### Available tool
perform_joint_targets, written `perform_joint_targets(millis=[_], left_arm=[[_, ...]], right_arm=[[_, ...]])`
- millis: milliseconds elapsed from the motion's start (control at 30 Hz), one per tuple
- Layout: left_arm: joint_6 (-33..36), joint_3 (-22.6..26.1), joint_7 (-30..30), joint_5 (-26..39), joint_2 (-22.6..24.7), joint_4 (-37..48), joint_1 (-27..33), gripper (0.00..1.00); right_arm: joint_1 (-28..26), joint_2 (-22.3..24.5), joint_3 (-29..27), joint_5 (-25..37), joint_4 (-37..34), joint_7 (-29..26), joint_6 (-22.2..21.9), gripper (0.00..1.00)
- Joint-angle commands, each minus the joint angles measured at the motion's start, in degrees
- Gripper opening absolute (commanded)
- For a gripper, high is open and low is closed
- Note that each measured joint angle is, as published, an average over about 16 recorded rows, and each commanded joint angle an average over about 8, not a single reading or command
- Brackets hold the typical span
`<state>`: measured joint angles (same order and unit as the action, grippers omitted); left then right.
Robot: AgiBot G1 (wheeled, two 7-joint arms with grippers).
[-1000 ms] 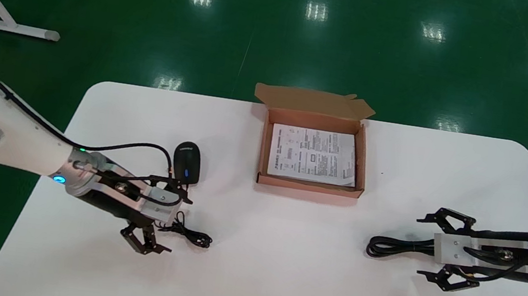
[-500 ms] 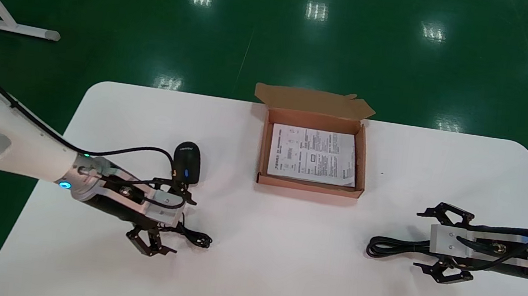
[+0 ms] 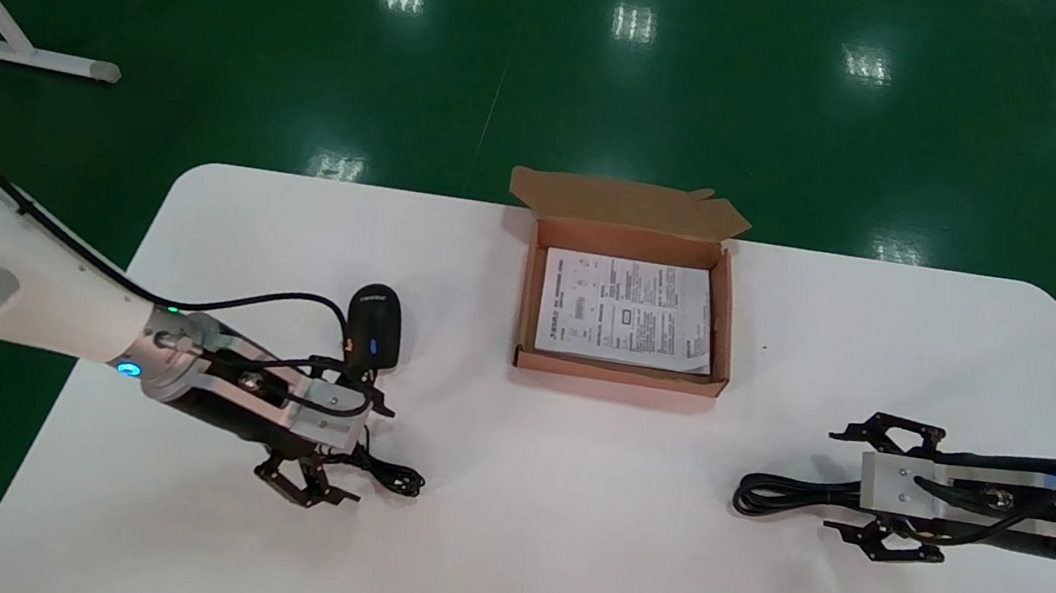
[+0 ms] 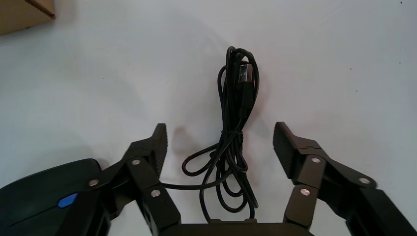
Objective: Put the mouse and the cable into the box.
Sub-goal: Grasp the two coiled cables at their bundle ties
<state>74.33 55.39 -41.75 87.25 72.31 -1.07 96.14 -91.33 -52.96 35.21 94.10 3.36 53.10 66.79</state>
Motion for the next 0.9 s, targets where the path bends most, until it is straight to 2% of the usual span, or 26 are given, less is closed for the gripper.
perform_joint_targets(millis=[33,900], left_arm=[[0.03,-0.01,0.04,-0.01,-0.03,-0.07,0.00,0.00],[0.26,-0.10,0.17,-0.17,-0.19,-0.32,0.12,0.00]], right_arm=[[0.04,0.04,0.01,-0.01,0.11,-0.01,0.04,0.00],[0.05,0.14,0.09,0.00,0.57,-0.04,0.32,0.00]])
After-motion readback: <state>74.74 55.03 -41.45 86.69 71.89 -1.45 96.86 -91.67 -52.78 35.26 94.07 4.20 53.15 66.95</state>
